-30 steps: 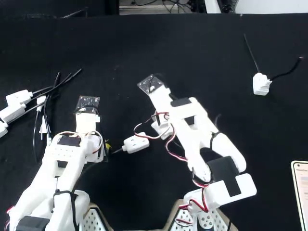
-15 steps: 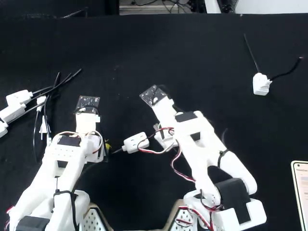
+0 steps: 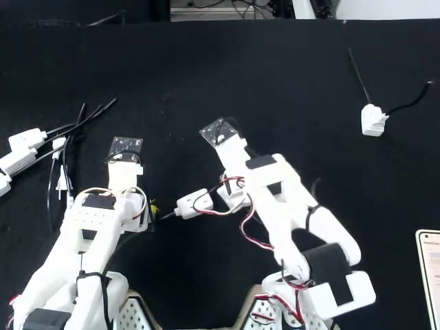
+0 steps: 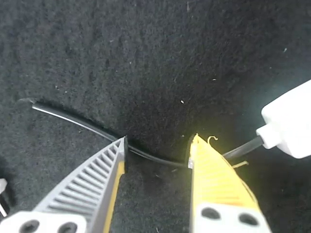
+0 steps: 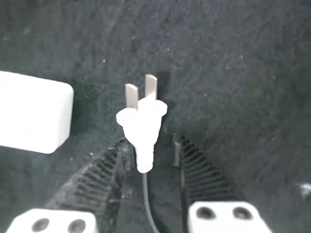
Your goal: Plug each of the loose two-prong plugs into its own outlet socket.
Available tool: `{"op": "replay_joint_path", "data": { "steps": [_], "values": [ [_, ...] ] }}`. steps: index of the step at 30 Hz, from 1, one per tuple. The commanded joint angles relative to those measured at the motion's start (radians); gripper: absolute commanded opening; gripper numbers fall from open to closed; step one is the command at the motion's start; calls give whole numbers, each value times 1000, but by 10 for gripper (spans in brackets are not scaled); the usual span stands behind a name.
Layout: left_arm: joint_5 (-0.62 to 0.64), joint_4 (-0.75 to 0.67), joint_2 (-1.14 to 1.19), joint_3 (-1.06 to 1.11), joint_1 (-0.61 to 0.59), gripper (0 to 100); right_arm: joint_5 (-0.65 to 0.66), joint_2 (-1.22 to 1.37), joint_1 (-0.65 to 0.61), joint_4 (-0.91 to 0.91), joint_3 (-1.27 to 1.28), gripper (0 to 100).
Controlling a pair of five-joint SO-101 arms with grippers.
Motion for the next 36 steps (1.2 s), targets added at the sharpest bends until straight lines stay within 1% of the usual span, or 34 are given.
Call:
{"op": "replay_joint_path", "data": {
  "steps": [1, 3, 5, 6, 7, 12, 15, 18, 21, 25, 28, 30, 33, 36],
  "values": [
    [2, -12, -15, -12, 13, 220, -11, -1, -14, -51, -48, 126],
    [2, -12, -15, -12, 13, 220, -11, 2, -12, -77, -44, 93],
    [2, -12, -15, -12, 12, 220, -11, -8, -9, -95, -33, 21],
    [2, -12, -15, -12, 12, 220, -9, -8, -8, -98, -33, 7],
    [2, -12, -15, -12, 12, 220, -9, -8, -8, -100, -30, 18],
    [2, -12, -15, -12, 12, 220, -11, -8, -6, -91, -30, 11],
    [2, -12, -15, -12, 12, 220, -11, -28, -6, -52, -30, 11],
    [2, -12, -15, -12, 12, 220, -11, -134, -6, -15, 7, 11],
    [2, -12, -15, -12, 12, 220, -11, -308, -17, -48, 117, 11],
    [2, -6, -40, -10, 12, 220, -8, -542, -80, -80, 220, 11],
    [2, 14, -147, 22, 10, 220, -11, -696, -155, -86, 242, 11],
    [2, 28, -262, 59, 10, 220, -11, -773, -230, -109, 262, 11],
    [2, 49, -468, 128, 10, 220, -11, -825, -315, -199, 320, 11],
    [5, 95, -669, 173, -31, 220, -11, -823, -345, -311, 389, 11]
  ]
}}
